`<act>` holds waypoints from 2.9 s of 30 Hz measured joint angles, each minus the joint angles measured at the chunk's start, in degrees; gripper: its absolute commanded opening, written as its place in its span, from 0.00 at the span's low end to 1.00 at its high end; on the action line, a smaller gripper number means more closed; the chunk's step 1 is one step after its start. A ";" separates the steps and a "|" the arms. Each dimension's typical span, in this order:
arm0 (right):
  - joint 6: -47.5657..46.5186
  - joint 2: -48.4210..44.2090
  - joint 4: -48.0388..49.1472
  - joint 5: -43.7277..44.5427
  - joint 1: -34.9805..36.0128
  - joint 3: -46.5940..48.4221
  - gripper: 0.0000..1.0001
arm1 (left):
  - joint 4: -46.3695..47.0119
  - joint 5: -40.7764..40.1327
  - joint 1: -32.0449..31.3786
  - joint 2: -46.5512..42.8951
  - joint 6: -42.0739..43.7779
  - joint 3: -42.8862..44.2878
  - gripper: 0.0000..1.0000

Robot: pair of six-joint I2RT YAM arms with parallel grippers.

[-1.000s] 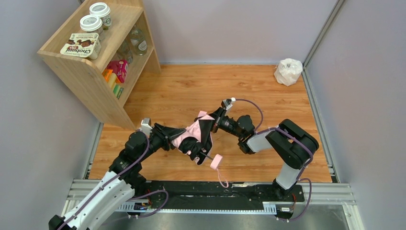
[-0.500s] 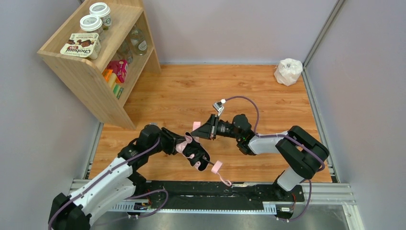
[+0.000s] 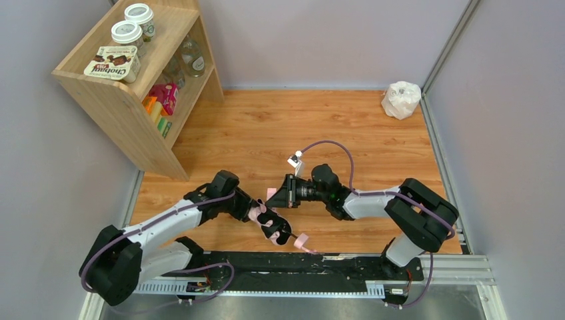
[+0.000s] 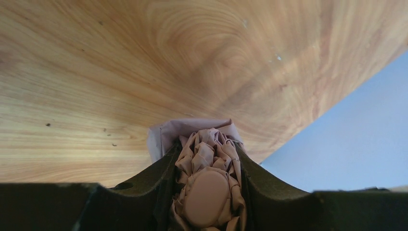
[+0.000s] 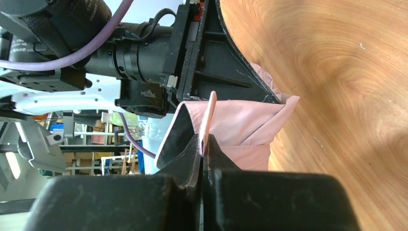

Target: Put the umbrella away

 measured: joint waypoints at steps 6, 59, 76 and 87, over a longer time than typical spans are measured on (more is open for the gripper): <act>-1.40 -0.15 -2.10 -0.48 1.11 -0.20 0.00 | 0.17 0.11 -0.02 7.39 0.55 0.44 0.00; -31.12 0.04 -44.11 38.27 17.75 16.17 0.00 | 9.94 -1.90 -6.93 27.61 4.87 10.64 0.00; -51.71 0.39 -25.64 58.71 28.17 7.82 0.00 | -1.46 0.35 -2.25 29.35 12.63 17.79 0.00; -61.59 11.23 -23.74 74.88 34.67 15.15 0.00 | -18.53 0.70 -0.37 37.53 23.69 29.75 0.00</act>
